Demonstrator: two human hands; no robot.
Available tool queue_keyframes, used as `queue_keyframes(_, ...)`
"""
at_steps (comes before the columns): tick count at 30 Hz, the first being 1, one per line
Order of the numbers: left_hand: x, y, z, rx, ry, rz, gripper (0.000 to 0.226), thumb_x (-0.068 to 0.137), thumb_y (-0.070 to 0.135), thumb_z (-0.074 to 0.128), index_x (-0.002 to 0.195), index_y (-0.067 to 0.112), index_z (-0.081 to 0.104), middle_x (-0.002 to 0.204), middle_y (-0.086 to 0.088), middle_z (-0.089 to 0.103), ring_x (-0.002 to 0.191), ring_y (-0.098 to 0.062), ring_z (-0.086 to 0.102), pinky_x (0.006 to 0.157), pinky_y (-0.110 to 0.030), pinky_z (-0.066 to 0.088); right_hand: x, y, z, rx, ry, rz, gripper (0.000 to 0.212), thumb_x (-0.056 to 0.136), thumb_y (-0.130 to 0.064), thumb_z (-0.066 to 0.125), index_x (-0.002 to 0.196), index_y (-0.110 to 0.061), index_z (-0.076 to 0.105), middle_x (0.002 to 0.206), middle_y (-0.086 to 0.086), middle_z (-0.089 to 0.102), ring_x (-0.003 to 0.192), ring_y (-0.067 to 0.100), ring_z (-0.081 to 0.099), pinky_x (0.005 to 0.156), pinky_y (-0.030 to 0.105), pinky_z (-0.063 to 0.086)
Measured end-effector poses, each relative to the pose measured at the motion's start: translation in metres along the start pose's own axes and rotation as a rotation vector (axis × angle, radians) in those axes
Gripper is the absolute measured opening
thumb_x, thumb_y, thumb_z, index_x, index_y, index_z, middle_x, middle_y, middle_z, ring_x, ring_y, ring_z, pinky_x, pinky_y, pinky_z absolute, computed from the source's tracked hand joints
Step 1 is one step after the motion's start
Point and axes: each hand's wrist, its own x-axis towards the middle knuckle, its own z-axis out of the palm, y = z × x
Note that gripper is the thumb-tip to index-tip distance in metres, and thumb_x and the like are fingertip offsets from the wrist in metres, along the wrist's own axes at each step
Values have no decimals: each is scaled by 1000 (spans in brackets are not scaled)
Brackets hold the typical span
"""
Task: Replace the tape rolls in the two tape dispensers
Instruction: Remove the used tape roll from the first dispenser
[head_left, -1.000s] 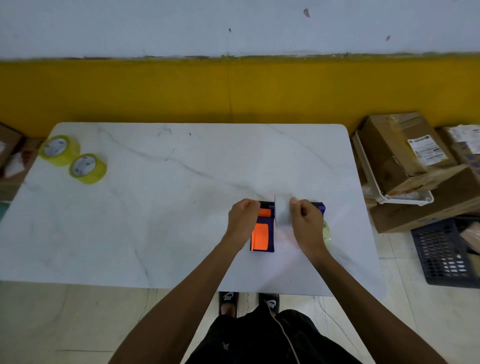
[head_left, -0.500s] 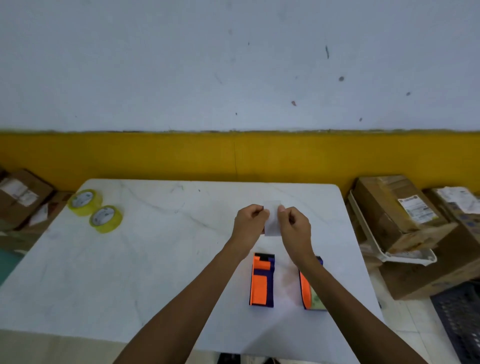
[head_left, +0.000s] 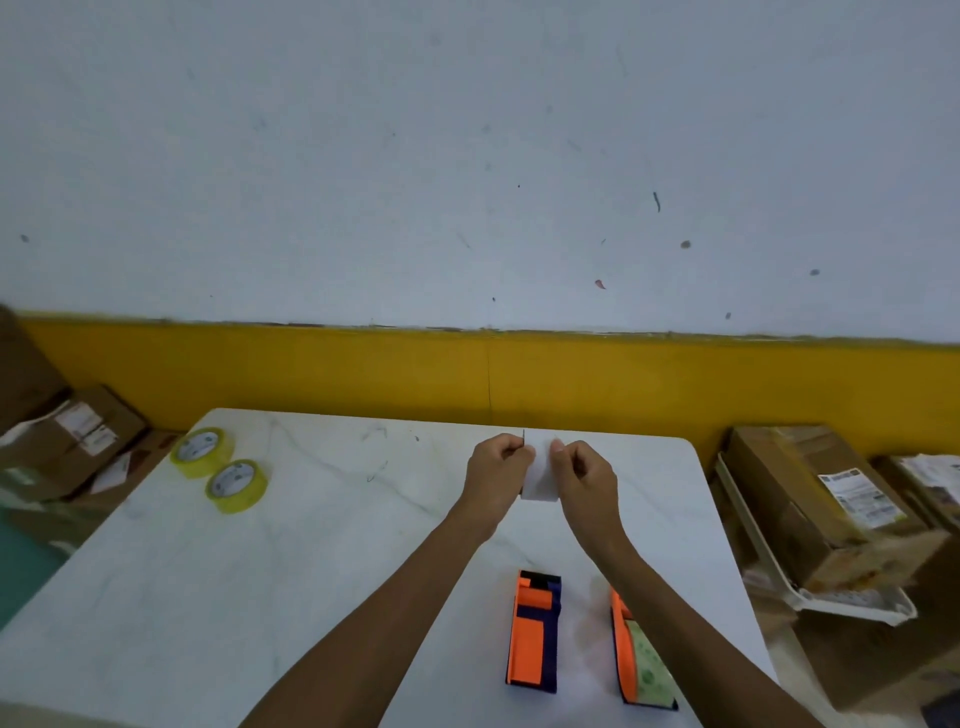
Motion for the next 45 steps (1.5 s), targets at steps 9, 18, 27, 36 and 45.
queue_keyframes(9,-6,-8,-13,-46,93,-71,14,95,18,53,97,13,65,103,-7,63,104,-32,61,92,-50,56,2,2,12,-14,-119,-31,38,99,-29,49,74,0,52,66,3,50,62,14,46,58,27,36)
queue_keyframes(18,-31,-34,-67,-109,277,-179,12,93,18,55,91,12,66,102,-11,64,105,-35,61,93,-53,55,-19,-1,67,-13,-338,-75,40,97,-37,49,72,-6,53,66,5,52,64,17,52,57,38,44)
queue_keyframes(27,-51,-72,-161,-190,427,-228,14,81,22,58,70,14,64,81,-9,60,81,-28,58,89,-61,54,-53,-35,160,-11,-486,-72,35,97,-31,51,71,-8,51,63,-1,48,60,11,46,55,21,36)
queue_keyframes(36,-87,-114,-294,-194,535,-272,17,85,16,56,82,4,67,89,-11,64,90,-33,64,87,-59,55,-115,-74,283,-22,-631,-90,40,96,-34,52,67,-6,48,61,3,47,59,14,44,53,32,40)
queue_keyframes(45,-98,-142,-372,-267,554,-280,19,89,14,60,71,19,64,100,-16,66,106,-41,64,91,-56,55,-151,-100,354,-25,-629,-78,46,95,-35,53,67,0,47,62,6,47,61,16,45,57,34,41)
